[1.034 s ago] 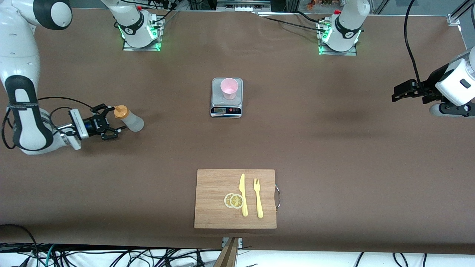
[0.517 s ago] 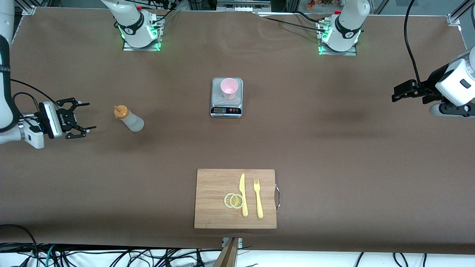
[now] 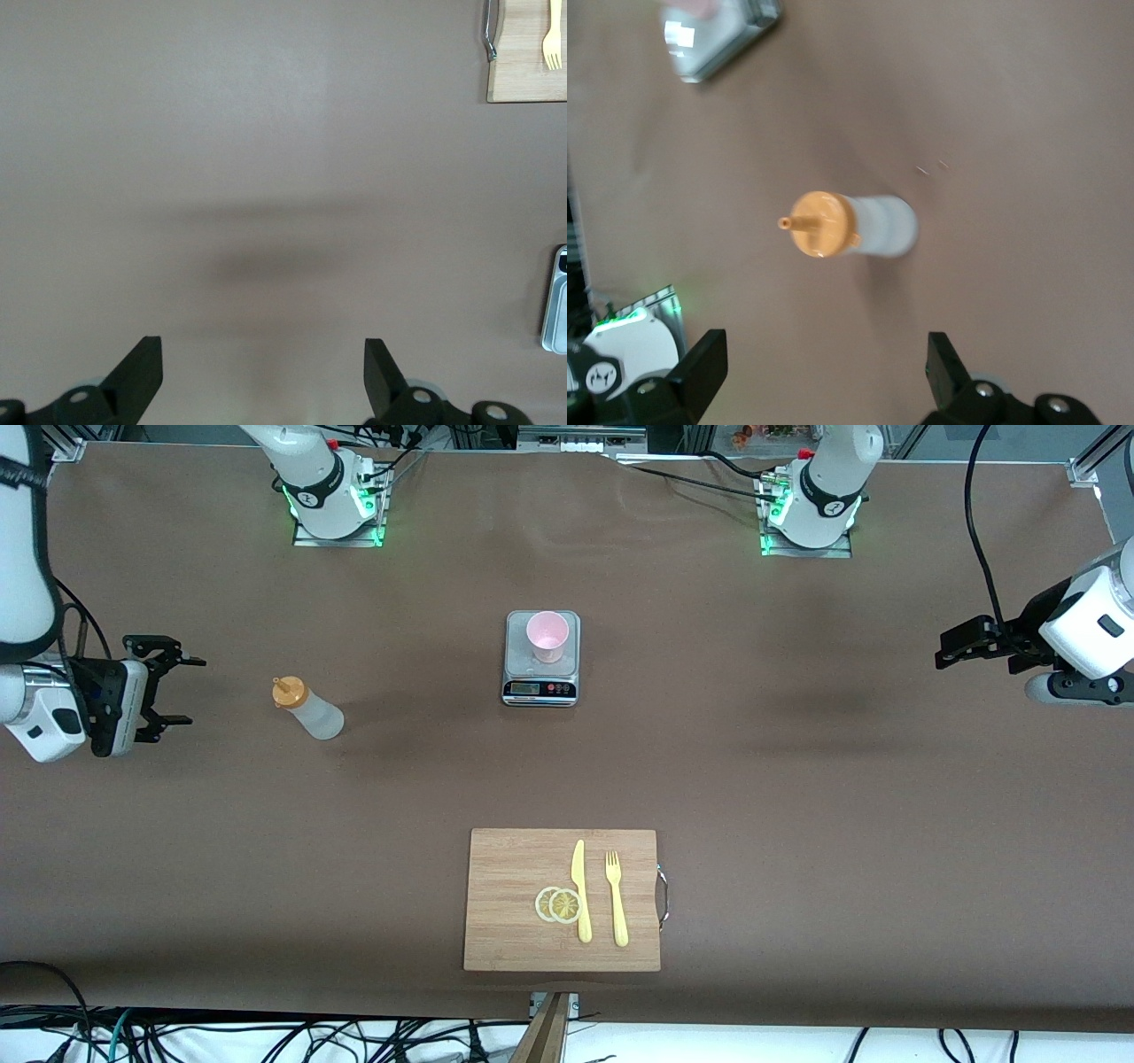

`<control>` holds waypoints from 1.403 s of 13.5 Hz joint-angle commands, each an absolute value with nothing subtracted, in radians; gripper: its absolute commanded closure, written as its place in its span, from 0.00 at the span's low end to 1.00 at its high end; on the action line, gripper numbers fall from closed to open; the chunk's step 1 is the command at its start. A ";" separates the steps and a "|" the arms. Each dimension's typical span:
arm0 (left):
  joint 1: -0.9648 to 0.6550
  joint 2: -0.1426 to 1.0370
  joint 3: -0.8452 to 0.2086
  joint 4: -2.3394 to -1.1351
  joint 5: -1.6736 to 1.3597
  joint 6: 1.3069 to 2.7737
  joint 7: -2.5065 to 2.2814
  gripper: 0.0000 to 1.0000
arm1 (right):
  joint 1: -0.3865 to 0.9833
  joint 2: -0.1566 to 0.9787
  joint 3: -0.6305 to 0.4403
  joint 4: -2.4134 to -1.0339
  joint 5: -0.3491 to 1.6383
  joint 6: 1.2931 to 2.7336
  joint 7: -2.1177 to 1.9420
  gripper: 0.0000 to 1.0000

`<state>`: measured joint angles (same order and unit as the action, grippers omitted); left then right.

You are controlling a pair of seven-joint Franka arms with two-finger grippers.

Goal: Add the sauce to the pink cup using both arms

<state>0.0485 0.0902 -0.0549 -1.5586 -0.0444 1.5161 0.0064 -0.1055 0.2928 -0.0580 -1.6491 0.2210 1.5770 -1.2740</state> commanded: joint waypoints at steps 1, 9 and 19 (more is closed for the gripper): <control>0.048 0.106 -0.058 -1.525 -0.031 1.500 0.020 0.00 | -0.042 0.238 -0.058 -1.690 0.108 1.641 -0.997 0.00; 0.043 0.106 -0.060 -1.523 -0.031 1.500 0.017 0.00 | 0.037 0.146 -0.049 -1.692 -0.012 1.615 -0.194 0.00; 0.044 0.106 -0.060 -1.523 -0.031 1.500 0.017 0.00 | 0.055 0.020 -0.138 -1.589 -0.003 1.571 0.084 0.00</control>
<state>0.0451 0.0906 -0.0566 -1.5568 -0.0444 1.5161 0.0064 0.0457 0.0326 -0.1358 -1.6282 -0.0012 1.6023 0.0653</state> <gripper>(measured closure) 0.000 0.000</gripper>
